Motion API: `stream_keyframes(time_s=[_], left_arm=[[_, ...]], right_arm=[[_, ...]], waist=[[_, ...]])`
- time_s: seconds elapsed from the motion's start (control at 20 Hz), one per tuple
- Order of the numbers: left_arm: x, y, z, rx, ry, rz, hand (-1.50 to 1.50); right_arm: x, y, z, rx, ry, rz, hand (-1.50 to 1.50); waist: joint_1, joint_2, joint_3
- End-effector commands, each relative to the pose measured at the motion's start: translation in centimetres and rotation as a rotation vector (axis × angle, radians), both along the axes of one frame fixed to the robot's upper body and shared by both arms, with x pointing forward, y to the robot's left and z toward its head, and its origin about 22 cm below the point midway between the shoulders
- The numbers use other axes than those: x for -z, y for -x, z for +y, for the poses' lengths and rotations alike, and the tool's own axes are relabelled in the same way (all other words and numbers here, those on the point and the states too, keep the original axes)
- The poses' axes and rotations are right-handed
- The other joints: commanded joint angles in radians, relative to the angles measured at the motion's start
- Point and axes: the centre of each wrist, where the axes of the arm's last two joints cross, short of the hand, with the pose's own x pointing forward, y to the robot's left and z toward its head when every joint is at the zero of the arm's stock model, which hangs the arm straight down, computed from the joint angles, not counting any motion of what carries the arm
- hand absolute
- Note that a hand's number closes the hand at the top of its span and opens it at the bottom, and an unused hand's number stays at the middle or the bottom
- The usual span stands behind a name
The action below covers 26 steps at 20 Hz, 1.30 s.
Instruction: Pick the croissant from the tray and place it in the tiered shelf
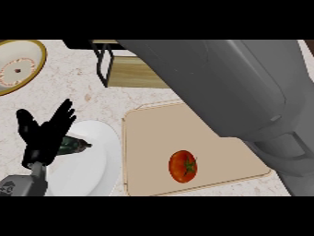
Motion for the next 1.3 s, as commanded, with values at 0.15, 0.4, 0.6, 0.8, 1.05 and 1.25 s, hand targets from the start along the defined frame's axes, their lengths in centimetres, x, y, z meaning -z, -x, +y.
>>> stream_keyframes(time_s=[0.15,0.4,0.6,0.8,1.05,1.25], left_arm=[[1.0,0.9,0.1,-0.021,0.009,0.081,0.0],[-0.7,-0.5,2.0,-0.018,-0.01,0.063,0.0],[1.1,0.6,-0.9,-0.013,0.01,0.079,0.0],[1.0,0.1,0.0,-0.002,-0.018,0.075,0.0],[1.4,1.2,-0.6,0.003,-0.004,0.069,0.0],[1.4,-0.3,-0.5,0.001,-0.001,0.081,0.0]], right_arm=[[1.9,-2.6,-0.1,0.005,0.083,0.081,1.5],[1.5,-4.6,-2.1,0.021,0.109,0.081,1.5],[5.5,-6.6,-3.0,0.022,0.083,0.069,1.5],[4.9,-7.3,-4.1,0.036,0.123,0.058,1.5],[6.6,-8.5,-5.5,0.017,0.113,-0.013,1.5],[6.5,-7.7,-3.3,-0.027,0.096,0.008,1.5]], waist=[[0.009,0.006,-0.007],[0.013,0.01,-0.007],[0.017,0.012,-0.007],[0.018,0.014,-0.007],[0.034,0.017,-0.007],[0.023,0.019,-0.007]])
